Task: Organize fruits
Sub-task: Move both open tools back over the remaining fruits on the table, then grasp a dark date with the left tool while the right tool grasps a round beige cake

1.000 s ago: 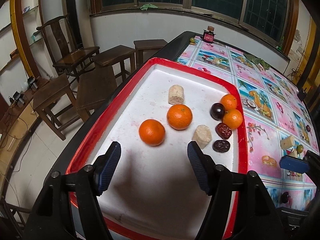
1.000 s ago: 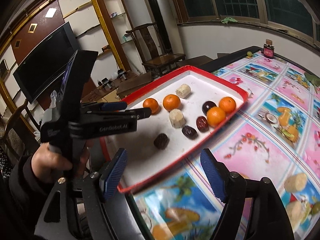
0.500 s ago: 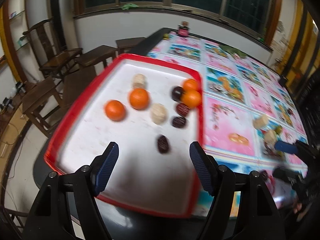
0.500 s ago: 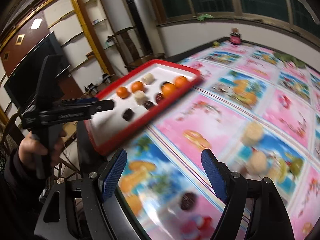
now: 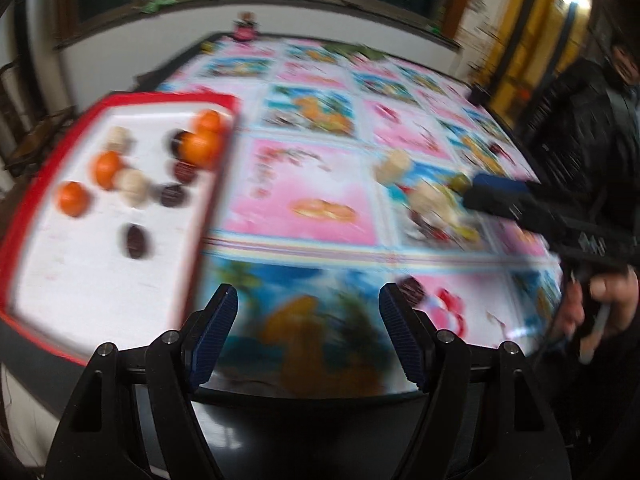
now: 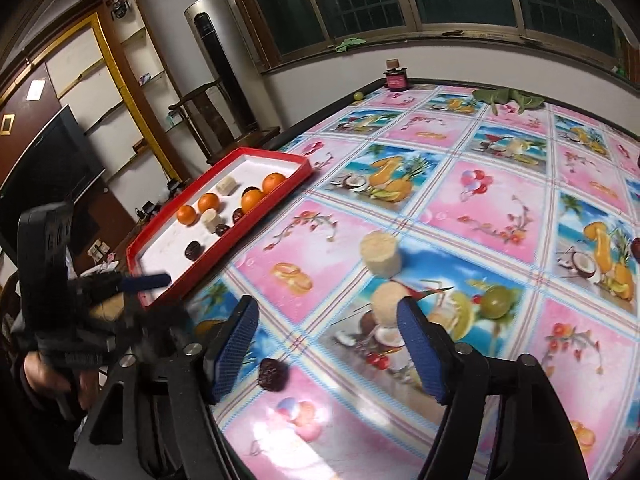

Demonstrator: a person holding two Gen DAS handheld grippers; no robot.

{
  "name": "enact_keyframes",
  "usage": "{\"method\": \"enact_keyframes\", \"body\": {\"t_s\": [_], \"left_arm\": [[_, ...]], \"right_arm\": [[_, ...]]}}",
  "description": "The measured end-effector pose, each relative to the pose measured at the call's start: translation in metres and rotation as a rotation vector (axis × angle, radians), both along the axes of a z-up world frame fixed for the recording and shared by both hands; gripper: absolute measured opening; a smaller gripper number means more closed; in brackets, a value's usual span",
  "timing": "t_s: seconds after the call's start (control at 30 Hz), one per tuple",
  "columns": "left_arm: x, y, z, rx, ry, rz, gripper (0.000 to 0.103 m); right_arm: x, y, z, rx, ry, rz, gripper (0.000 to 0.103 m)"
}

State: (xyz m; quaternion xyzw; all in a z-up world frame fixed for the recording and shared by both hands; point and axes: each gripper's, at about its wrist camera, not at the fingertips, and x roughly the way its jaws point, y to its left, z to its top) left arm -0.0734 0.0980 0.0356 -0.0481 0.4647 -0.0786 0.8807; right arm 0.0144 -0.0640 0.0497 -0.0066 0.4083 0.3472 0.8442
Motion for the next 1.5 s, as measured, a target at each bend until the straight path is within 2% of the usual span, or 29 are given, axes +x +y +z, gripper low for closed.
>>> {"method": "enact_keyframes", "body": {"t_s": [0.13, 0.23, 0.37, 0.47, 0.53, 0.57, 0.6, 0.77, 0.93, 1.13, 1.5], "left_arm": [[0.002, -0.026, -0.011, -0.028, 0.028, -0.098, 0.071], [0.007, -0.039, -0.015, -0.035, 0.039, -0.137, 0.063], [0.016, -0.052, -0.022, -0.013, 0.064, -0.179, 0.044], [0.021, -0.058, -0.023, -0.008, 0.056, -0.196, 0.044], [0.024, -0.060, -0.024, -0.007, 0.055, -0.198, 0.036], [0.025, -0.061, -0.024, -0.001, 0.054, -0.195, 0.027], [0.025, -0.062, -0.025, 0.007, 0.054, -0.194, 0.024], [0.022, -0.057, -0.025, 0.009, 0.055, -0.193, 0.024], [0.020, -0.041, -0.025, 0.009, 0.053, -0.155, 0.024], [0.023, -0.018, -0.025, 0.027, 0.048, -0.084, 0.024], [0.021, -0.009, -0.017, 0.041, 0.031, -0.055, 0.024]], "right_arm": [[0.006, -0.003, -0.005, -0.034, 0.004, 0.012, 0.063], [0.014, -0.003, -0.015, -0.069, 0.024, 0.011, 0.061], [0.022, -0.003, -0.028, -0.093, 0.052, 0.016, 0.060], [0.027, 0.000, -0.034, -0.110, 0.060, 0.023, 0.060], [0.030, 0.004, -0.038, -0.123, 0.064, 0.029, 0.060], [0.032, 0.006, -0.041, -0.129, 0.068, 0.032, 0.059], [0.034, 0.008, -0.044, -0.135, 0.073, 0.034, 0.058], [0.039, 0.013, -0.050, -0.142, 0.070, 0.030, 0.051], [0.040, 0.023, -0.051, -0.180, 0.044, 0.032, 0.031], [0.037, 0.030, -0.050, -0.195, 0.028, 0.035, 0.031], [0.025, 0.040, -0.034, -0.158, 0.004, 0.054, 0.031]]}}
